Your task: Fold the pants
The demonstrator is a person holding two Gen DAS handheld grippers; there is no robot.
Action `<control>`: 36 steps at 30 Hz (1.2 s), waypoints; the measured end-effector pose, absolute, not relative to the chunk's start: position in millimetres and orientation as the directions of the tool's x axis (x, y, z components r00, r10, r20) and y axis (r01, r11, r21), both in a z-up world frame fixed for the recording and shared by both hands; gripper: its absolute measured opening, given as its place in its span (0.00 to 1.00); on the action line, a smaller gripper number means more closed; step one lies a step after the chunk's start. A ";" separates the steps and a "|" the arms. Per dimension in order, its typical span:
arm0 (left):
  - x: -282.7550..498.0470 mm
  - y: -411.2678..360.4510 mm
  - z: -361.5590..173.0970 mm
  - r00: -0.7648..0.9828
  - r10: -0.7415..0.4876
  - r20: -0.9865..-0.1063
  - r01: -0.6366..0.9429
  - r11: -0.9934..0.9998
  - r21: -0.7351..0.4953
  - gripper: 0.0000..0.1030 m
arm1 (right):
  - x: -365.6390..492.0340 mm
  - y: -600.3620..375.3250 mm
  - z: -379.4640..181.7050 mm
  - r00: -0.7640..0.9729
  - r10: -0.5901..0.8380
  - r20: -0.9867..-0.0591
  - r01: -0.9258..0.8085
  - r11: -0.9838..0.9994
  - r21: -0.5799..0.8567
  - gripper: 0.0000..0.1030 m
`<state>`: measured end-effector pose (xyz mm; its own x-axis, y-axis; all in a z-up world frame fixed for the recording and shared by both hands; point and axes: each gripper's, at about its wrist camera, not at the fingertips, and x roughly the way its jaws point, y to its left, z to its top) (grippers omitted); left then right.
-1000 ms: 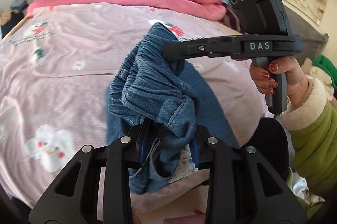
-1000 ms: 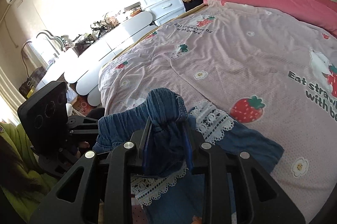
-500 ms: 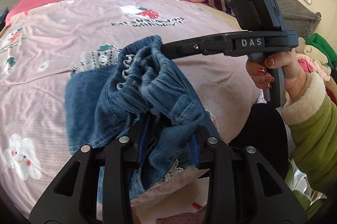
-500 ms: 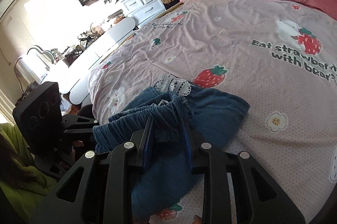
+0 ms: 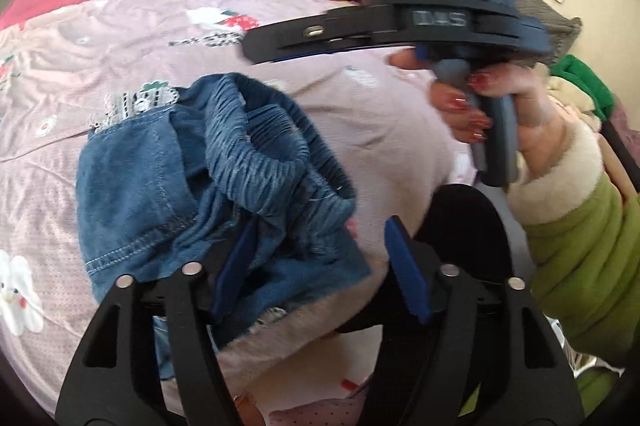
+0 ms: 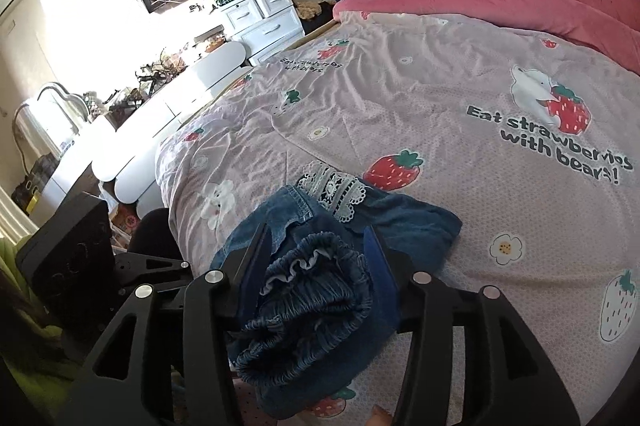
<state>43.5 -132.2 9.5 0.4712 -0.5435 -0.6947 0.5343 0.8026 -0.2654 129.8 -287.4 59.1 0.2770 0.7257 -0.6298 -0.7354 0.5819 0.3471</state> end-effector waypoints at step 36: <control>138.1 -74.2 -9.7 0.523 -0.325 -0.788 0.381 0.916 -0.125 0.50 | 55.2 -265.3 13.1 0.298 0.491 -0.819 -0.822 0.568 0.041 0.21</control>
